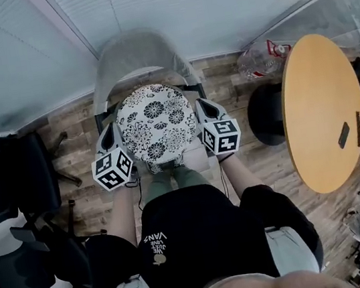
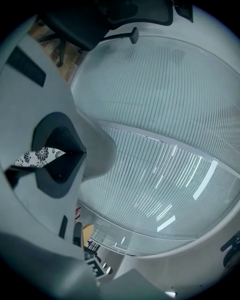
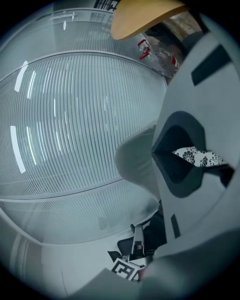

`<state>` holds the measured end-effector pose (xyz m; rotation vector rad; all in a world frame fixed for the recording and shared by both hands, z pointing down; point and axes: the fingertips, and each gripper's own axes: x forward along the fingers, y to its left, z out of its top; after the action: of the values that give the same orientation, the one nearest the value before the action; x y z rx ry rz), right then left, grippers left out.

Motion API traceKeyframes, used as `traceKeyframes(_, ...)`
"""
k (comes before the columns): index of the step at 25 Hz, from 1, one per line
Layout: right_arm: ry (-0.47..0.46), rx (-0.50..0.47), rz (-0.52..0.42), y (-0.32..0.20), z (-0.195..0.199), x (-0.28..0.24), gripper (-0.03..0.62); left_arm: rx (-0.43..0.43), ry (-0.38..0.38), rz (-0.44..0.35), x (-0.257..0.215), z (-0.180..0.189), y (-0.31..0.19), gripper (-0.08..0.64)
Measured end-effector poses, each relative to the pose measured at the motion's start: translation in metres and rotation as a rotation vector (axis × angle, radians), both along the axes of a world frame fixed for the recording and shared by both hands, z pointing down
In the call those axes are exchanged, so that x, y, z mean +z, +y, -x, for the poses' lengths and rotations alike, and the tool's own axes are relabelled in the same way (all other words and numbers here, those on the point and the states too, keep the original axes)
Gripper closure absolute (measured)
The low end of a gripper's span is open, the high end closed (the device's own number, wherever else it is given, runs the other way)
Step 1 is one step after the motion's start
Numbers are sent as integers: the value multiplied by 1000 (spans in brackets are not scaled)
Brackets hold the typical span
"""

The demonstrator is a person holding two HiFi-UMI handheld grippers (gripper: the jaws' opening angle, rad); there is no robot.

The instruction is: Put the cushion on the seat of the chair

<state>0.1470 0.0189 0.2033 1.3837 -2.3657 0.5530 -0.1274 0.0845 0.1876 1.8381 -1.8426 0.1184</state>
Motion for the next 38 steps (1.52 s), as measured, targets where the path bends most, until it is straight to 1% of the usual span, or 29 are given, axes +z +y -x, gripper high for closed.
traceKeyframes(5, -4, -15, -61, 3, -2, -33, 575, 6, -38, -29, -30, -3, 8, 549)
traceKeyframes(11, -28, -12, -110, 6, -4, -64, 575, 14, -61, -78, -63, -4, 16, 549)
traceKeyframes(20, -56, -57, -214, 14, 10, -117, 575, 25, -121, -150, -106, -4, 26, 549)
traceKeyframes(26, -84, -83, -271, 23, 15, -145, 575, 43, -126, -201, -130, -12, 29, 549)
traceKeyframes(30, -97, -91, -301, 29, 17, -158, 575, 54, -84, -238, -144, -15, 33, 549)
traceKeyframes(34, -103, -94, -312, 30, 18, -164, 575, 75, -83, -262, -153, -20, 34, 549)
traceKeyframes(38, -101, -90, -314, 30, 18, -166, 575, 81, -87, -264, -153, -22, 33, 549)
